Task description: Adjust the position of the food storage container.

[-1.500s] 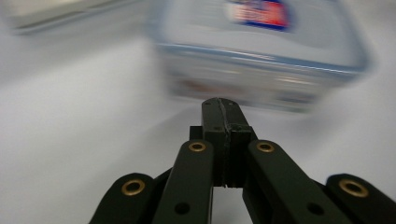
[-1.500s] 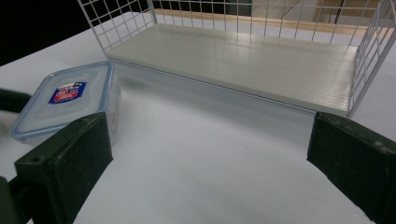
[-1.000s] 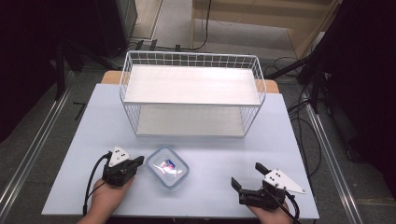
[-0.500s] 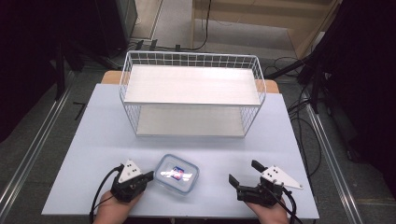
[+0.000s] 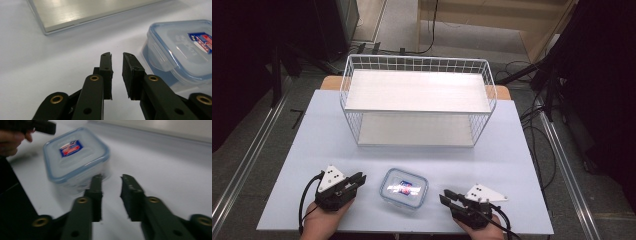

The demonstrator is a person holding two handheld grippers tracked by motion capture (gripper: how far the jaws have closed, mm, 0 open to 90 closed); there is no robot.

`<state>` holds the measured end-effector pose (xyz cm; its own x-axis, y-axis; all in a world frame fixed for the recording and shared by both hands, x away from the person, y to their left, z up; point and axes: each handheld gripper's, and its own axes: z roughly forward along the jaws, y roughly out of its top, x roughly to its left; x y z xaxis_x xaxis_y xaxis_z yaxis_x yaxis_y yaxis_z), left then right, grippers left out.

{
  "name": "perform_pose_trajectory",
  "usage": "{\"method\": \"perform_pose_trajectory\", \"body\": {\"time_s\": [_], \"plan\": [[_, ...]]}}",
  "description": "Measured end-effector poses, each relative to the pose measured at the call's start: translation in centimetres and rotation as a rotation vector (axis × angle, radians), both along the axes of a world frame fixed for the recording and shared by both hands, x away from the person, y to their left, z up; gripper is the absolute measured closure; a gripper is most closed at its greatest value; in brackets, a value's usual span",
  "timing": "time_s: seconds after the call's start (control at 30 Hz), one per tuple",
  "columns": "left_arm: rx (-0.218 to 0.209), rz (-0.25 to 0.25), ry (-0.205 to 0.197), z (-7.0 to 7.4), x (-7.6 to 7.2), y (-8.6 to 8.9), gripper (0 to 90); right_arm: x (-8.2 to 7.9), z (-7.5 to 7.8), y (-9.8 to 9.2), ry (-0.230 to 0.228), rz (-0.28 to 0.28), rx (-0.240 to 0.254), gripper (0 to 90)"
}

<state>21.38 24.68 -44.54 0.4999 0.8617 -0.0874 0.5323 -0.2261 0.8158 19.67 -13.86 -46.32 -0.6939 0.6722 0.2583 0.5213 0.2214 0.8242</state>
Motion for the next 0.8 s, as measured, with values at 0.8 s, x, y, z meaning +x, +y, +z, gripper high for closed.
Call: {"method": "perform_pose_trajectory", "body": {"time_s": [0.8], "plan": [[0.005, -0.045, 0.071, -1.0, 0.2, -2.3, 90.0, 2.1, -1.2, 3.5, 0.044, 0.009, -0.087, 90.0]]}}
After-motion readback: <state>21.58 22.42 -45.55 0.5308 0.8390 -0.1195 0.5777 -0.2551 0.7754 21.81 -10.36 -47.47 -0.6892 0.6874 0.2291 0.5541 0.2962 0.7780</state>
